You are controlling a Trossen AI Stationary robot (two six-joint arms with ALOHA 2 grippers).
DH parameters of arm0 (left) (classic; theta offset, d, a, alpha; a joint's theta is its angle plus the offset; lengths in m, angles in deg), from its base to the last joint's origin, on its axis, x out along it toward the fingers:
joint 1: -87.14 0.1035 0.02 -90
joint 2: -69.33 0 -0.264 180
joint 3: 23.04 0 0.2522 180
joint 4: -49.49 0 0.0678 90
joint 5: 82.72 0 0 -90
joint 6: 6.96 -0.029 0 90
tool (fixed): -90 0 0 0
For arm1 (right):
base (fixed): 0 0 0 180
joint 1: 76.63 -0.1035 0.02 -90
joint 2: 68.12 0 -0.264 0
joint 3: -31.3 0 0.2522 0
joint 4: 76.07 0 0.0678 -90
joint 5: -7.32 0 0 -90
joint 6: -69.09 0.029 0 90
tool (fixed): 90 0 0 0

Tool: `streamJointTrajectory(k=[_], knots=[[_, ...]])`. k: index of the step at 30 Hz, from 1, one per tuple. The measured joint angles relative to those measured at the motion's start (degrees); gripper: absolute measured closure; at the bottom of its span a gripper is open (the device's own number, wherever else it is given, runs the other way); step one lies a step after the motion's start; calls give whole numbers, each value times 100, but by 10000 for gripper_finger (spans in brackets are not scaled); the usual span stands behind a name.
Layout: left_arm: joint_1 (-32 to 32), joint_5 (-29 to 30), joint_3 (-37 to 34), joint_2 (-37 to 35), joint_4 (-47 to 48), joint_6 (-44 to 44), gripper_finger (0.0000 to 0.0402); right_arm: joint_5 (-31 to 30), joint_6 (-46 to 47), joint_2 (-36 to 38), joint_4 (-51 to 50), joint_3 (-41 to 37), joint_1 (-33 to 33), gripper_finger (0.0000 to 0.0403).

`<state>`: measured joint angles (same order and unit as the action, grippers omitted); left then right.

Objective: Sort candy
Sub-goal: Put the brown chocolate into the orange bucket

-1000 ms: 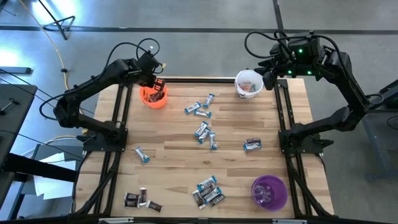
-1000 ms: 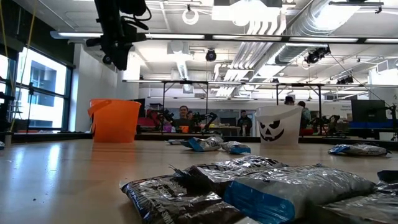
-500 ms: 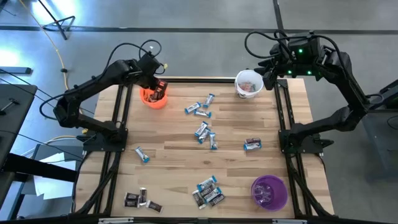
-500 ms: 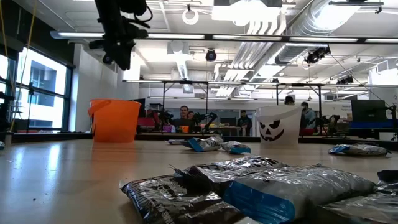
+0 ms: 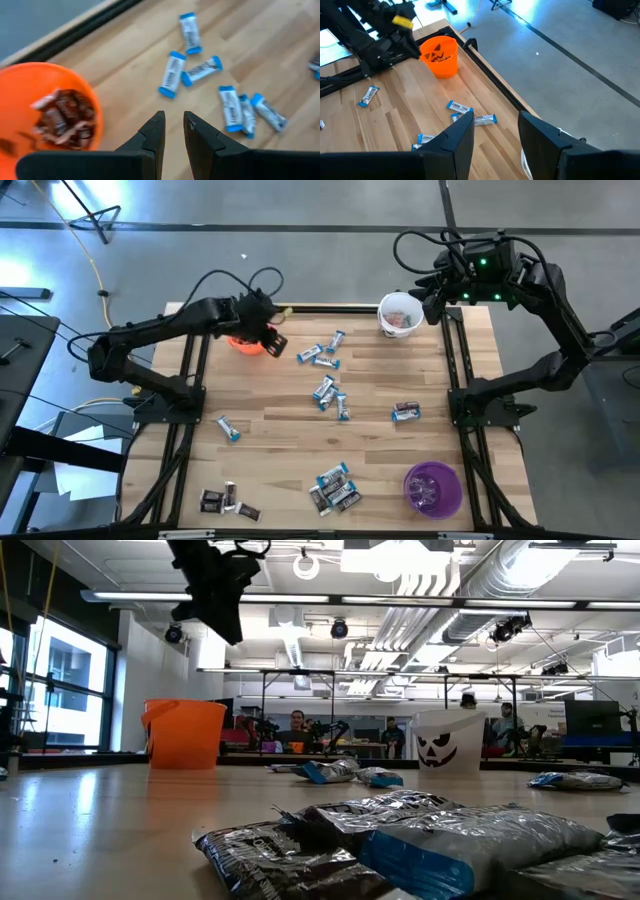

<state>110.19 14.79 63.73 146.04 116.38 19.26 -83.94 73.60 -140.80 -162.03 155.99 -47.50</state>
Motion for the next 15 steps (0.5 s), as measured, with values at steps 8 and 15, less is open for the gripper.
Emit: streamJointTrajectory(k=[8,15], knots=[[-1059,-297,-393,0,-1046,550,344,0,0,0,-1,-2,1,253],[-1890,-298,-905,1,-2144,1182,344,0,0,1,1,-2,2,253]])
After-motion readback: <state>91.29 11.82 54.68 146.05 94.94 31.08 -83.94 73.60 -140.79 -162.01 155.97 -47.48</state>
